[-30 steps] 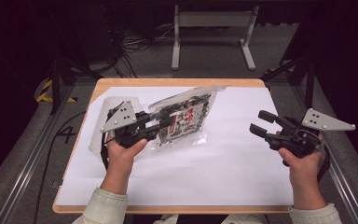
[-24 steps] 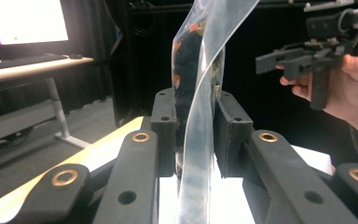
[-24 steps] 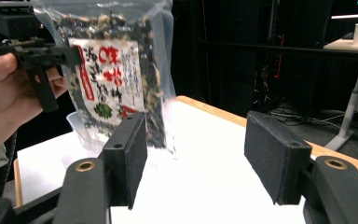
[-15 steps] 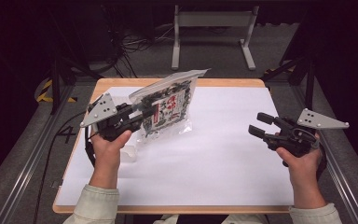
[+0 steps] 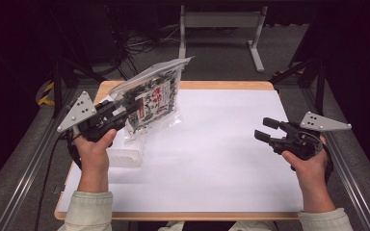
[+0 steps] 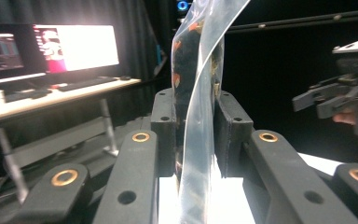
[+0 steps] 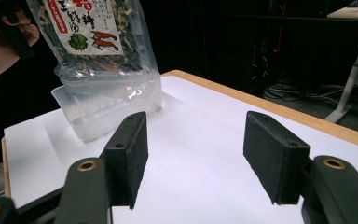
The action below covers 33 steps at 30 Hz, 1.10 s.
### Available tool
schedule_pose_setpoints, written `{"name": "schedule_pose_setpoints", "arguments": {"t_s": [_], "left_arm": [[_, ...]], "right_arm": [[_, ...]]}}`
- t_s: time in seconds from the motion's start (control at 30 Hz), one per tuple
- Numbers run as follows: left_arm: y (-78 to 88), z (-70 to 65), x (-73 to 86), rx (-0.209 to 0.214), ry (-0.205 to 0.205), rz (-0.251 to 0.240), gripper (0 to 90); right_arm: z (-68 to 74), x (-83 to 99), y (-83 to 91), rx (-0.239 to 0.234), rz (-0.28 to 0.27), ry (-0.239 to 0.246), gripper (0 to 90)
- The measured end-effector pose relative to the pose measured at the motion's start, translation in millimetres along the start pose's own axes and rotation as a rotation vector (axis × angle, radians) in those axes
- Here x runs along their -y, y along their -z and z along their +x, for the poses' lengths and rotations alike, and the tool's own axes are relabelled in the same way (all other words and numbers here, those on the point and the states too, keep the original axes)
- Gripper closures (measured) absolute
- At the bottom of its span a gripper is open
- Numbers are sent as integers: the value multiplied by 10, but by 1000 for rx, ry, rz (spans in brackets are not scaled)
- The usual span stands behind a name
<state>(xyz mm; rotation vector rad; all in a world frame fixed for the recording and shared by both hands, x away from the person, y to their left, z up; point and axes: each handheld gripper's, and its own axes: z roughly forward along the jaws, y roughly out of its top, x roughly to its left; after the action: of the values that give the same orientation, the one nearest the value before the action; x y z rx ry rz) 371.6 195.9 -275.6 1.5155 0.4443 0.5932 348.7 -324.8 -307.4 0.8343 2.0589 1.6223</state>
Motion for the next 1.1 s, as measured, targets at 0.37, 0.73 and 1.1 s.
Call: {"name": "schedule_pose_setpoints", "arguments": {"t_s": [0.37,0.73,1.1], "left_arm": [[148,154,67,-67,15,-6,729],[324,277,97,-105,-3,-21,729],[384,376,195,-154,-12,6,729]], "right_arm": [[-9,13,-1,-2,10,3,408],[-9,24,-15,-7,15,1,408],[-16,37,-24,-11,18,-1,408]]}}
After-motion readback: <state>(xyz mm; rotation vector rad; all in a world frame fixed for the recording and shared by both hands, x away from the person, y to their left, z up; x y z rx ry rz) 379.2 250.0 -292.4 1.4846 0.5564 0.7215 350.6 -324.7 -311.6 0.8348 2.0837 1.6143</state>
